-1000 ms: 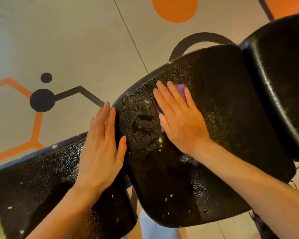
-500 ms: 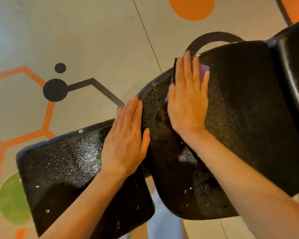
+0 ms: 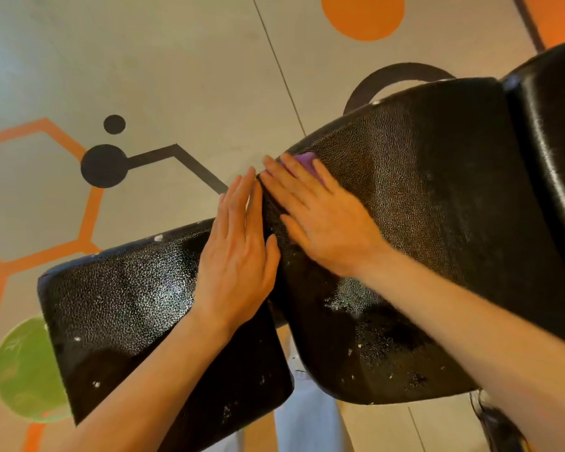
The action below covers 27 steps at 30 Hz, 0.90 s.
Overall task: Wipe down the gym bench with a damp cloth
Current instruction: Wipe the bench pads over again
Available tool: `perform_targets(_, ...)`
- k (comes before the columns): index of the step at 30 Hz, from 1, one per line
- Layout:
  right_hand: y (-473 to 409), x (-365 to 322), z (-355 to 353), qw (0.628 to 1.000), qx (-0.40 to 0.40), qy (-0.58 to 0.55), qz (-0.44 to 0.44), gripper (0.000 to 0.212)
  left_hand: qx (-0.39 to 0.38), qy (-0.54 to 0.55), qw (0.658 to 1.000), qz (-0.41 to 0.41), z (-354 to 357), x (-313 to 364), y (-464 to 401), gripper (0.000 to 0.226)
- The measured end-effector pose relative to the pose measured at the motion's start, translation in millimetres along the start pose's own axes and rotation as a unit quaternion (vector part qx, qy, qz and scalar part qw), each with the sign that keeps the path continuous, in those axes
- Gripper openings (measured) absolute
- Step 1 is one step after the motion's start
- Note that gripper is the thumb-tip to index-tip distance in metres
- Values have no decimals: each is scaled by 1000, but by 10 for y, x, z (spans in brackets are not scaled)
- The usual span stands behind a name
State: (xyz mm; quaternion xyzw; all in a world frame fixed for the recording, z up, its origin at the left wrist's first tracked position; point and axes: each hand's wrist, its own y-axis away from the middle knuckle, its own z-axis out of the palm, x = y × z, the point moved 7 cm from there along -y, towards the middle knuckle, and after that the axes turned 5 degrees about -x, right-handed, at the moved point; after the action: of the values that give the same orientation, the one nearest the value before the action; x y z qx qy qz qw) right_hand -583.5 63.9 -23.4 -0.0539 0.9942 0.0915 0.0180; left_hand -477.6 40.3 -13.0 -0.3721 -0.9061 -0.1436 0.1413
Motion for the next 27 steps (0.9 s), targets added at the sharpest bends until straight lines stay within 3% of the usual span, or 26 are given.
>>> perform_targets(2, 89, 432, -42, 998, 2, 18, 66, 57, -1, -6, 1000, 4, -68, -18, 42, 67)
perform_targets(5, 198, 694, -129, 958, 46, -45, 278, 57, -10, -31, 999, -9, -116, -146, 207, 66)
perform_targets(7, -1, 234, -81, 969, 57, -49, 236, 57, -25, -38, 999, -16, -72, -230, 334, 66)
perform_targets(10, -178, -345, 6, 997, 25, -20, 67, 55, -37, -42, 998, -14, -11, -277, 416, 66)
perform_targets(13, 294, -425, 88, 996, -8, -27, 89, 57, -34, -42, 998, -17, -25, -265, 387, 66)
perform_targets(16, 884, -651, 218, 996, -52, -42, 51, 58, -36, -48, 998, -11, -24, -258, 392, 65)
perform_targets(18, 697, -538, 216, 997, -44, -36, 61, 58, -38, -53, 998, -4, -15, -245, 402, 65)
perform_targets(21, -91, -285, -20, 987, 9, -47, 154, 54, -33, -62, 998, -5, -8, -251, 407, 65)
perform_targets(23, -158, -295, -11, 983, 22, -44, 179, 55, -35, -62, 997, -5, 3, -256, 408, 65)
perform_targets(27, 922, -816, 282, 993, -32, -37, 105, 59, -25, -56, 998, 2, -6, -244, 398, 64)
